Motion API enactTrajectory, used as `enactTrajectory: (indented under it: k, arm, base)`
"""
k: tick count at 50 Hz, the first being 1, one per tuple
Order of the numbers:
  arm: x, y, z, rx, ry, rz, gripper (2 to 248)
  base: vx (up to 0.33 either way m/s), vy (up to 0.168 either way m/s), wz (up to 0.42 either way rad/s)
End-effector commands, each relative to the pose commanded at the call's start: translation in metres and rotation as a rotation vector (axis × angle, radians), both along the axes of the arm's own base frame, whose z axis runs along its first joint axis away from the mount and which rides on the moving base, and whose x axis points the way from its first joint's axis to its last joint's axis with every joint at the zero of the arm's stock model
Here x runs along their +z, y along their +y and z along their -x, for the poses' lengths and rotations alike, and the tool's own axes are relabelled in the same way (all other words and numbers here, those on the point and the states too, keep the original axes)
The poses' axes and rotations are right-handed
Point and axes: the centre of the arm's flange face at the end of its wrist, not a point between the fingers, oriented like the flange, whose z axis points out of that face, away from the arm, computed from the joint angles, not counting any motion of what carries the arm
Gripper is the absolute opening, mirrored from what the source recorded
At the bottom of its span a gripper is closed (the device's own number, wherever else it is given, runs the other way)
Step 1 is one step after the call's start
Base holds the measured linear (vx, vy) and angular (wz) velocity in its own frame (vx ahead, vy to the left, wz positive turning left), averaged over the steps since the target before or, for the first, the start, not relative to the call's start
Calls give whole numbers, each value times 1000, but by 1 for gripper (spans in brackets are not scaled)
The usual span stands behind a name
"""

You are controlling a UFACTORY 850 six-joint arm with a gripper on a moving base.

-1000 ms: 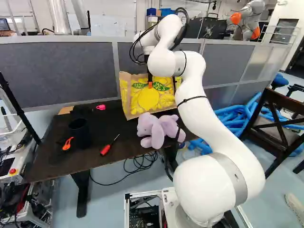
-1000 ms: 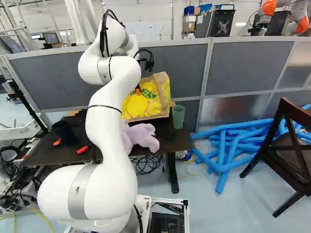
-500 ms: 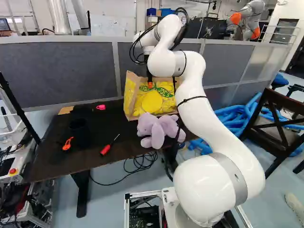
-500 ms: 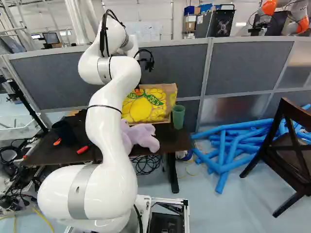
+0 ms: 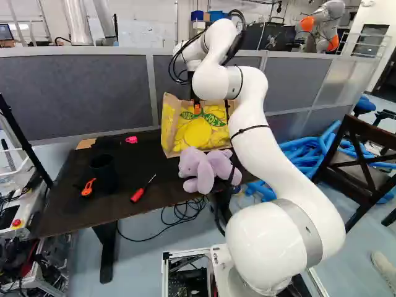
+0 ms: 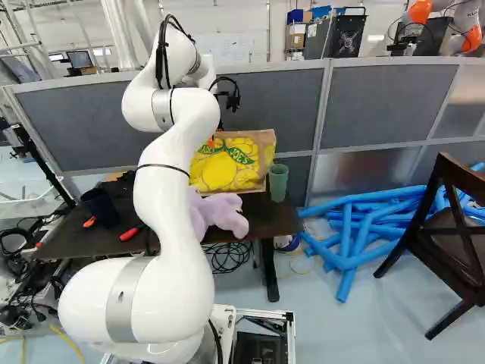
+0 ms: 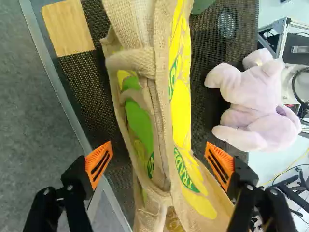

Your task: Pick up the bag on the ground and place it on the table

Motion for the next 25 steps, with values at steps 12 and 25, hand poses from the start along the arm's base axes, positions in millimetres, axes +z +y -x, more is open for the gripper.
enactTrajectory:
  k: [12,25]
  arm:
    - [11,0,3,0,-13,-2,247]
    - [32,-1,10,0,-27,-3,247]
  base:
    - [0,0,0]
    - [0,0,0]
